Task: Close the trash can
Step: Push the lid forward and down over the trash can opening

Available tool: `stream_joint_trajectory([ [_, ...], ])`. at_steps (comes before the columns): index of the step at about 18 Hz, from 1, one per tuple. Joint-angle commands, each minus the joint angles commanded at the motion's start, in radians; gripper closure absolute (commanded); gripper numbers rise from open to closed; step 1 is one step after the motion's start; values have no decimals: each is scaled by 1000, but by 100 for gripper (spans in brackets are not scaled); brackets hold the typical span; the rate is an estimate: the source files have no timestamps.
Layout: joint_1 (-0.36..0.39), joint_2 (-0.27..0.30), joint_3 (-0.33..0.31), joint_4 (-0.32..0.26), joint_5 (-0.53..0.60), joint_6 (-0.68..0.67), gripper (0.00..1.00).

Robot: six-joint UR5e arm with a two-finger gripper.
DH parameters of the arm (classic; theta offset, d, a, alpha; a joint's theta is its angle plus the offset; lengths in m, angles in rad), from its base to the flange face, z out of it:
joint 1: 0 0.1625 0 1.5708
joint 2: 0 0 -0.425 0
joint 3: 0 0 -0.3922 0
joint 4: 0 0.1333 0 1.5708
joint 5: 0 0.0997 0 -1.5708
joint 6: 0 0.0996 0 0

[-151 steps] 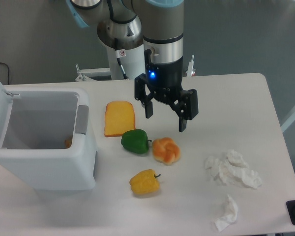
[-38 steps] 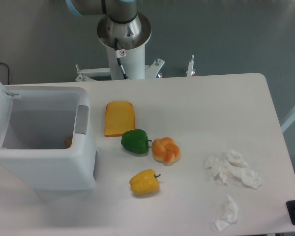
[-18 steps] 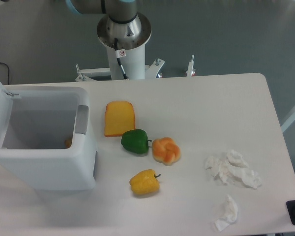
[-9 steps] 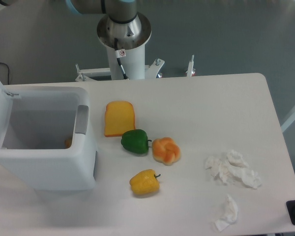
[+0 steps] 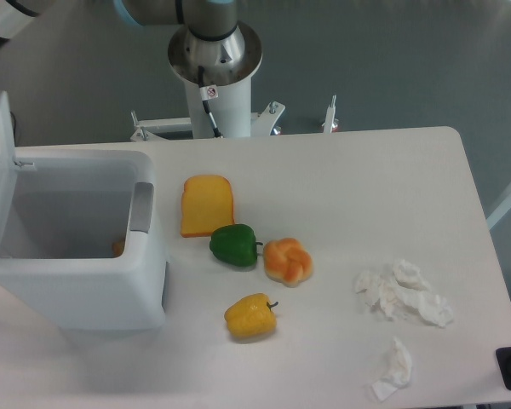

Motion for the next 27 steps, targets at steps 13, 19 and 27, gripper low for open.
stream_joint_trajectory([
  [13,72,-17,-18,3,72,154,0],
  [19,109,-20,-37,2,71,213,0],
  [27,141,-18,-63,0,74,281,0],
])
